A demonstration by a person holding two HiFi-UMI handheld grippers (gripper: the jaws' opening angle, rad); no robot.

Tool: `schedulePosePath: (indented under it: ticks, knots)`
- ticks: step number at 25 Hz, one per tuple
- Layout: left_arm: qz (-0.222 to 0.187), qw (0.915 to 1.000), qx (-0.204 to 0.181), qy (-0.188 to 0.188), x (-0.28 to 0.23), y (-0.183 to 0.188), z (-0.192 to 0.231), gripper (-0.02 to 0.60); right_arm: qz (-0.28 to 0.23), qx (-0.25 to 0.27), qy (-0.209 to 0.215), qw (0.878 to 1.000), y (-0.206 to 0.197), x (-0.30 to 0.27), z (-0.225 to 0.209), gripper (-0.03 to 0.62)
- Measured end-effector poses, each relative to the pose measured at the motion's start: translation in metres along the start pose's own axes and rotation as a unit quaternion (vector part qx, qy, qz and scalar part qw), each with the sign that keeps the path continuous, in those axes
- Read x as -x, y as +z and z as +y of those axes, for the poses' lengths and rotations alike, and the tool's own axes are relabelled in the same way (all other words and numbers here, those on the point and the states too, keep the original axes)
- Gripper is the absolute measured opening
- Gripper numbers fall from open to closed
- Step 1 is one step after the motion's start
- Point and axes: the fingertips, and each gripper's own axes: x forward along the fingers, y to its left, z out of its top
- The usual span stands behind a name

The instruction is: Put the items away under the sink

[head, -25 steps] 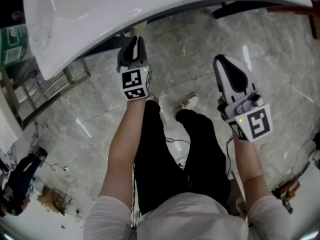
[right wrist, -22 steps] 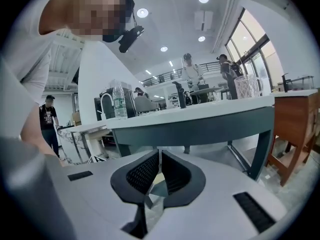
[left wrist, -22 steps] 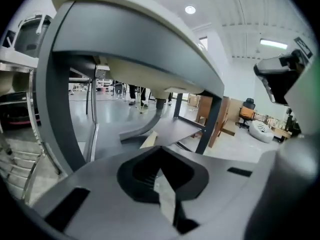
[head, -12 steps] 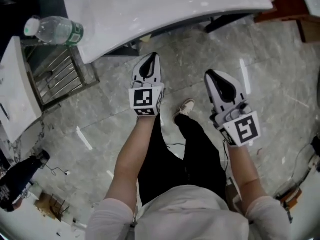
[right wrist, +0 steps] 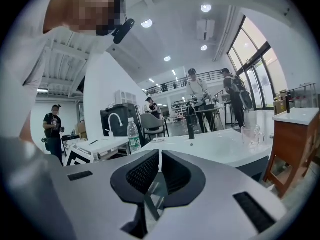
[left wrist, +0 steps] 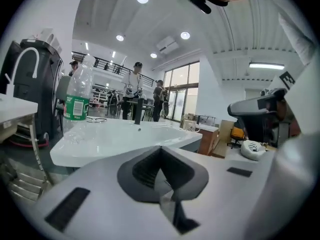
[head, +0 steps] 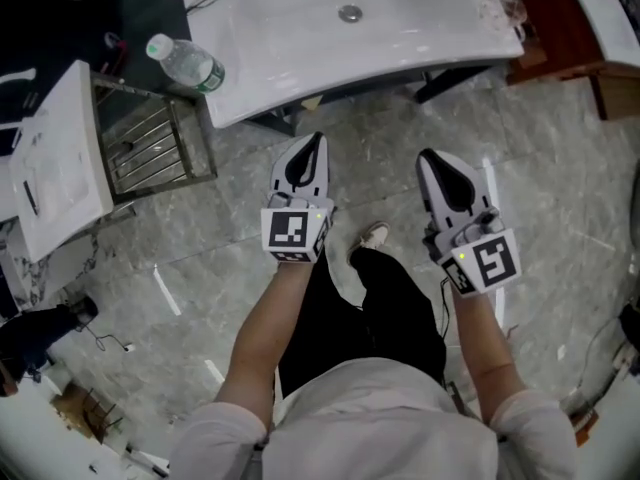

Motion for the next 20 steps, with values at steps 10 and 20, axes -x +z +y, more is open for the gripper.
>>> schedulePosePath:
  ticks: [10,20]
  knots:
    - [-0.02,0.9997,-0.013,-0.01,0.037,0.065,-0.017,0.002,-0.033,-0.001,-0.014,0.999,0.059,0.033,0.001,0.043]
    - [-0.052,0.9977,-0.037,-0.023,0.069,0.134,-0.033,0.002,-0.074,-0.001,-0.045,0.996,0.111,0.066,-0.006,0.043]
